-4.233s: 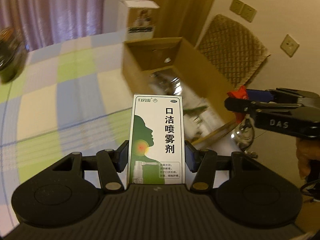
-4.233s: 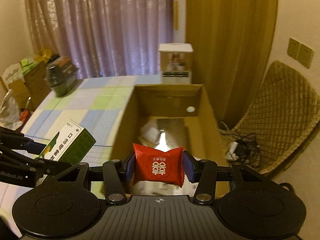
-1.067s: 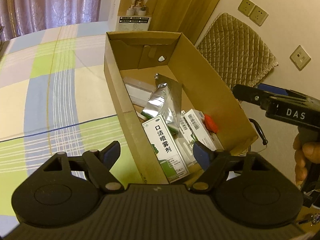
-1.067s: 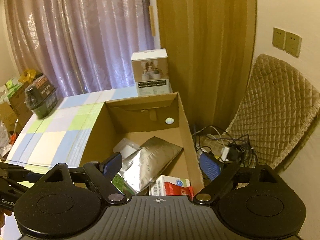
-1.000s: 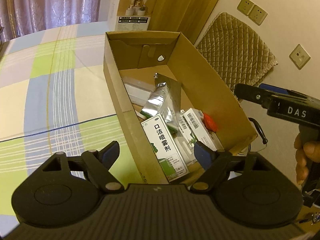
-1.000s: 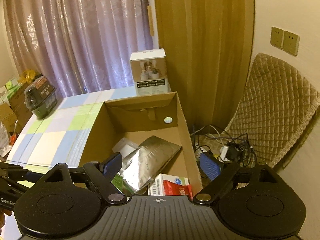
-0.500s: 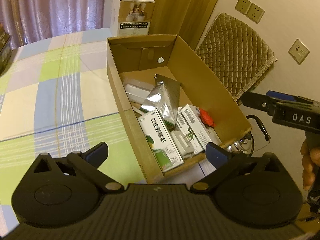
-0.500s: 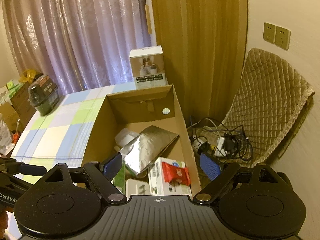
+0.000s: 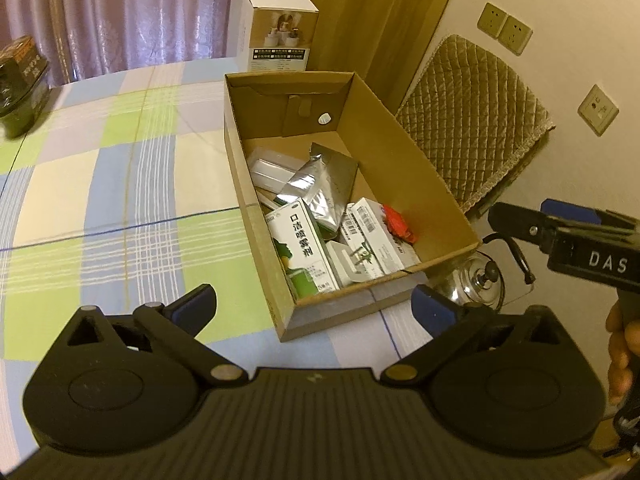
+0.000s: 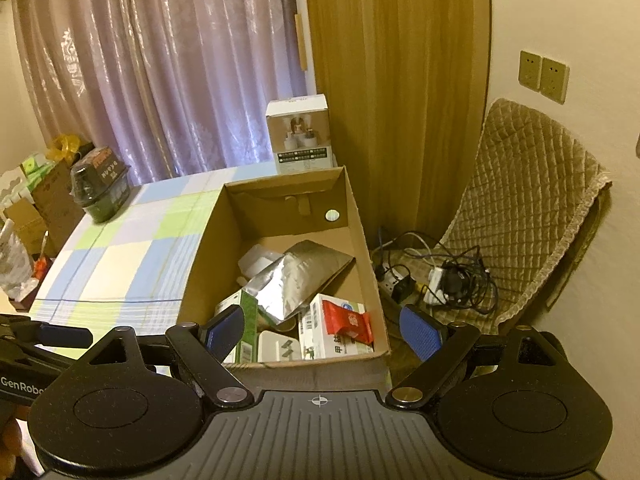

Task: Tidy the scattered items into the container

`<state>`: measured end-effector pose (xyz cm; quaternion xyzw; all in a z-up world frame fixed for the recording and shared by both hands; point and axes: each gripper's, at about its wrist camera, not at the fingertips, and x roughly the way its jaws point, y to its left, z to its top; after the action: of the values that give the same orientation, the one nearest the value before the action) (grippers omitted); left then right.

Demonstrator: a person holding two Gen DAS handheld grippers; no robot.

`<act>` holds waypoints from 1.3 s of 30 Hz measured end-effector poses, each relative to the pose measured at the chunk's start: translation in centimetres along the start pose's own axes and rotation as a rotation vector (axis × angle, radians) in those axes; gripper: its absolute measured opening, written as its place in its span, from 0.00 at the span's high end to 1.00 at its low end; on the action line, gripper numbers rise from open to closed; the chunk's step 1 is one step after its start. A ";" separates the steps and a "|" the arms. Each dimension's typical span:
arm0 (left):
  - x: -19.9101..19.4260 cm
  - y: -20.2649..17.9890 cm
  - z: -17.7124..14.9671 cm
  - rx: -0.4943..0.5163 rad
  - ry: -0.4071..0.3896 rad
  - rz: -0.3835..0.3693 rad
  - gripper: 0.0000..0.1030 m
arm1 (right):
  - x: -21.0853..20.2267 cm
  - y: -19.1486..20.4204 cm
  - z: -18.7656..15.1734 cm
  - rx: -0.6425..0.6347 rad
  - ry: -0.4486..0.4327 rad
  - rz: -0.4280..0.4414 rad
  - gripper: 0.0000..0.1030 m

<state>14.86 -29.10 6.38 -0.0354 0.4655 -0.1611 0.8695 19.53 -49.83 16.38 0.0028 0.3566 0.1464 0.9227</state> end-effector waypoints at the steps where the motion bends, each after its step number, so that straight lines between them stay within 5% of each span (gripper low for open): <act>1: -0.4 -0.1 -0.1 -0.006 -0.002 -0.002 0.01 | -0.4 0.1 -0.1 -0.004 0.000 -0.001 0.12; 39: -8.8 -2.4 -4.6 -0.090 -0.091 0.097 0.01 | -7.0 2.8 -2.8 -0.051 0.015 -0.014 0.12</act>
<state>5.98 -28.23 11.29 -0.0589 0.4335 -0.0959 0.8941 11.97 -49.31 19.21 -0.0241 0.3599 0.1489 0.9207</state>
